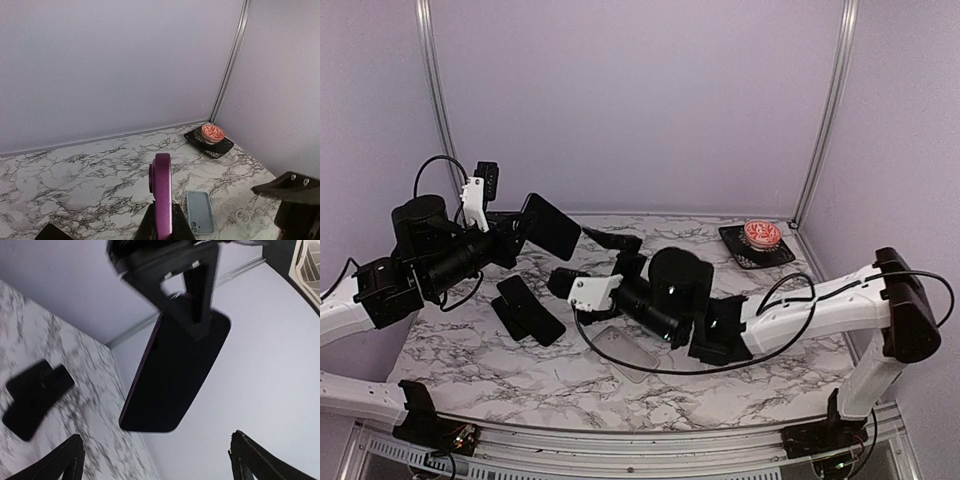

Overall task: Put the phone into the phone case
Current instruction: Pass from the left arm to the right

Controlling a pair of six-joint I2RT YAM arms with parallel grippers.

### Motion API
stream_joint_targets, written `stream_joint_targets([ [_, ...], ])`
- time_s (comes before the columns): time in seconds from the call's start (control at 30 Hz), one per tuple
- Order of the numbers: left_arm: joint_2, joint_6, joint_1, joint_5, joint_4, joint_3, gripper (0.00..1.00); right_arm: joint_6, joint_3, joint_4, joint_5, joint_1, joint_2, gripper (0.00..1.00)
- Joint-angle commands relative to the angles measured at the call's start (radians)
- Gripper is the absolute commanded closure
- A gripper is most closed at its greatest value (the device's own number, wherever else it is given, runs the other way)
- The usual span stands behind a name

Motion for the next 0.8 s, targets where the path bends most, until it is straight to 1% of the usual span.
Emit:
stream_joint_targets([
  [0.0, -0.003, 0.137, -0.002, 0.111, -0.112, 0.075, 1.00, 0.677, 0.187, -0.715, -0.961, -0.243, -0.151, 0.01],
  [0.03, 0.009, 0.159, -0.002, 0.182, -0.139, 0.087, 1.00, 0.703, 0.211, -0.768, -1.136, -0.296, -0.144, 0.01],
  [0.07, 0.021, 0.178, -0.003, 0.255, -0.170, 0.097, 1.00, 0.727, 0.235, -0.803, -1.255, -0.339, -0.134, 0.01],
  [0.1, 0.031, 0.195, -0.004, 0.342, -0.190, 0.107, 1.00, 0.743, 0.256, -0.825, -1.332, -0.368, -0.121, 0.01],
  [0.13, 0.044, 0.206, -0.005, 0.408, -0.205, 0.116, 1.00, 0.750, 0.285, -0.848, -1.373, -0.387, -0.107, 0.01],
  [0.17, 0.052, 0.213, -0.005, 0.461, -0.211, 0.120, 1.00, 0.752, 0.303, -0.867, -1.384, -0.395, -0.098, 0.01],
  [0.2, 0.055, 0.218, -0.006, 0.503, -0.211, 0.122, 1.00, 0.747, 0.313, -0.882, -1.379, -0.397, -0.089, 0.04],
  [0.27, 0.061, 0.223, -0.005, 0.540, -0.211, 0.128, 1.00, 0.717, 0.326, -0.904, -1.389, -0.398, -0.078, 0.10],
  [0.33, 0.068, 0.225, -0.005, 0.555, -0.211, 0.138, 1.00, 0.693, 0.324, -0.914, -1.421, -0.397, -0.076, 0.13],
  [0.37, 0.071, 0.225, -0.005, 0.569, -0.210, 0.144, 1.00, 0.684, 0.324, -0.923, -1.442, -0.396, -0.075, 0.17],
  [0.43, 0.084, 0.225, -0.005, 0.622, -0.209, 0.156, 1.00, 0.689, 0.325, -0.922, -1.442, -0.396, -0.072, 0.27],
  [0.5, 0.095, 0.225, -0.005, 0.647, -0.210, 0.162, 1.00, 0.711, 0.327, -0.915, -1.436, -0.396, -0.064, 0.43],
  [0.53, 0.100, 0.225, -0.005, 0.652, -0.209, 0.163, 1.00, 0.719, 0.327, -0.916, -1.438, -0.396, -0.061, 0.50],
  [0.67, 0.110, 0.215, -0.005, 0.661, -0.207, 0.162, 1.00, 0.745, 0.311, -0.897, -1.436, -0.396, -0.058, 0.71],
  [0.7, 0.112, 0.212, -0.005, 0.662, -0.203, 0.161, 1.00, 0.752, 0.308, -0.891, -1.433, -0.396, -0.057, 0.77],
  [0.73, 0.112, 0.211, -0.005, 0.662, -0.201, 0.160, 1.00, 0.756, 0.306, -0.888, -1.432, -0.396, -0.055, 0.89],
  [0.77, 0.112, 0.209, -0.005, 0.661, -0.199, 0.159, 1.00, 0.760, 0.305, -0.889, -1.433, -0.396, -0.054, 0.98],
])
